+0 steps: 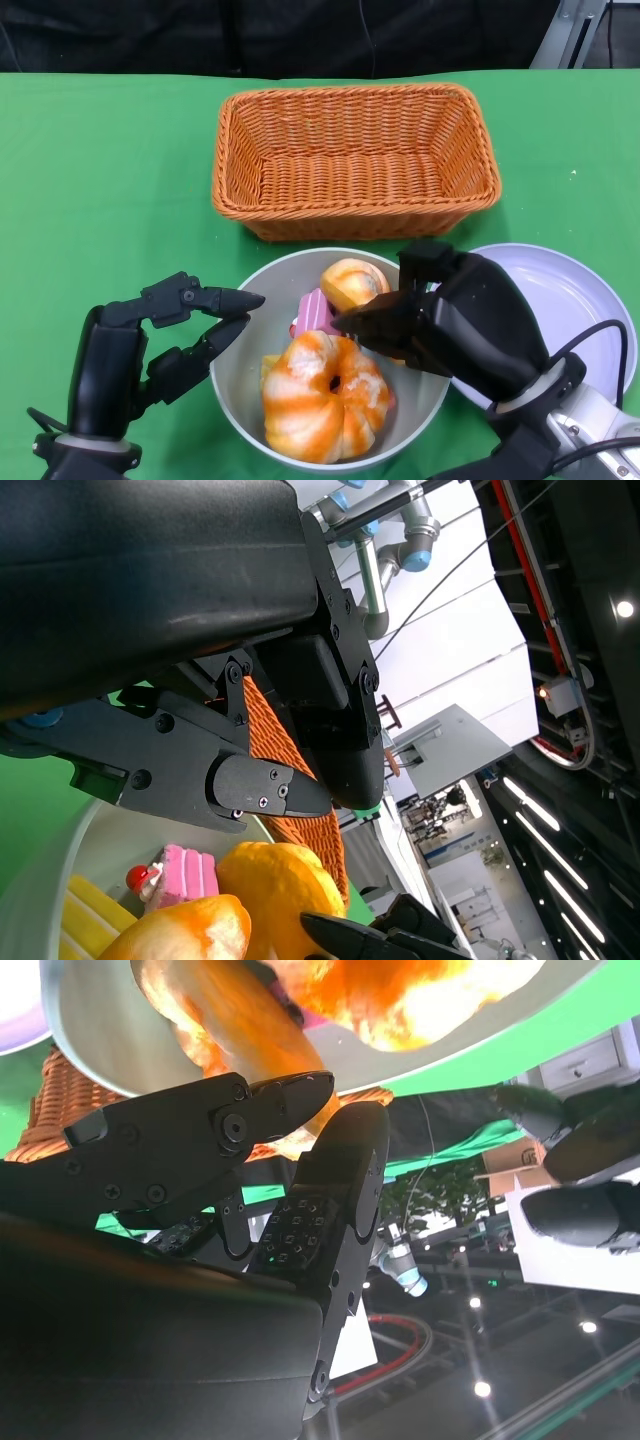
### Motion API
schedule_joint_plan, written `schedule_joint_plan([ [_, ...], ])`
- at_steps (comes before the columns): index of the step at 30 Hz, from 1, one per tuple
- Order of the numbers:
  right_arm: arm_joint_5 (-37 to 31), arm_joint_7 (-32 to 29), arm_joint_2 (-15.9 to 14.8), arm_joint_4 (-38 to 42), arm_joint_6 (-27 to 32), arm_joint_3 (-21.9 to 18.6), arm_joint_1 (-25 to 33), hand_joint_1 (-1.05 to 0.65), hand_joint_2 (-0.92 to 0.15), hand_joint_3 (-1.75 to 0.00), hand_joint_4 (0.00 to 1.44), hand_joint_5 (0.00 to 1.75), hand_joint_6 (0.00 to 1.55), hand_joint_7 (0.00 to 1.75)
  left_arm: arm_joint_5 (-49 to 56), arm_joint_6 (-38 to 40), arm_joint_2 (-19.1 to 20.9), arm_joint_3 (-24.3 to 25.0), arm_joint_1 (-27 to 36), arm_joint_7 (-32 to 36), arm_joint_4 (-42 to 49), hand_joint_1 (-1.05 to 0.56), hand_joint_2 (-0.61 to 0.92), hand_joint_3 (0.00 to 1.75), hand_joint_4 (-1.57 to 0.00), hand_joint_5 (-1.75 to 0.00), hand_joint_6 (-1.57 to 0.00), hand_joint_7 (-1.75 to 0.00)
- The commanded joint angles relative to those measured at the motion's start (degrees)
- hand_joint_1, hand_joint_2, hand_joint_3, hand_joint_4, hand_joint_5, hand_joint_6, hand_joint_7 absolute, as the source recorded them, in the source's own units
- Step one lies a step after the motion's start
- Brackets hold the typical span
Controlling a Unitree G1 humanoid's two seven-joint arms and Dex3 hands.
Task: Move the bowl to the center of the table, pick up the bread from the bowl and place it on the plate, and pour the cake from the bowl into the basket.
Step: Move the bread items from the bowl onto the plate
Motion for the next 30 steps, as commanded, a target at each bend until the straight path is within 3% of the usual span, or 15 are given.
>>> schedule_joint_plan([
  [1,1.29,-0.48,-0.12,-1.07,-0.66,-1.02,-0.18,-0.18,-0.88,0.0,0.8,1.34,1.23,0.09,-0.78,-0.75,0.61,0.39,-0.18,0.3,0.7,-0.23,0.92,0.2,-0.78,-1.04,-1.03,-0.46],
  [6,1.23,-0.36,-0.05,-1.62,-0.61,-1.3,0.19,-0.19,-0.87,0.0,0.9,1.15,1.22,0.09,-1.14,-0.73,0.69,0.37,-0.24,0.07,0.85,-0.23,0.92,0.2,-0.78,-1.04,-1.03,-0.46],
  [13,1.11,-1.2,0.18,-1.75,-0.63,-1.34,0.66,-0.18,-0.86,0.0,0.91,1.18,1.24,0.09,-1.05,-0.63,0.69,0.35,-0.18,0.12,0.7,-0.24,0.92,0.19,-0.79,-1.04,-1.03,-0.46],
  [18,0.94,1.45,0.65,-3.62,2.5,-1.51,1.82,-0.2,-0.86,0.0,0.87,1.17,1.21,0.08,-0.65,-0.78,0.74,0.46,-0.26,0.36,0.93,-0.22,0.92,0.2,-0.79,-1.04,-1.03,-0.46],
  [25,-0.36,11.69,3.06,-11.94,13.4,-1.21,6.57,-0.35,-0.84,0.0,0.67,1.06,0.91,0.0,-0.06,-1.27,0.87,0.64,-0.3,0.66,1.04,-0.22,0.92,0.2,-0.79,-1.05,-1.03,-0.46],
  [30,-5.84,18.37,4.89,-18.35,22.71,0.59,9.69,-0.5,-0.87,0.0,0.69,0.49,0.69,0.0,-0.54,-0.81,0.89,0.57,-0.26,0.32,1.04,-0.22,0.92,0.2,-0.78,-1.05,-1.03,-0.46],
])
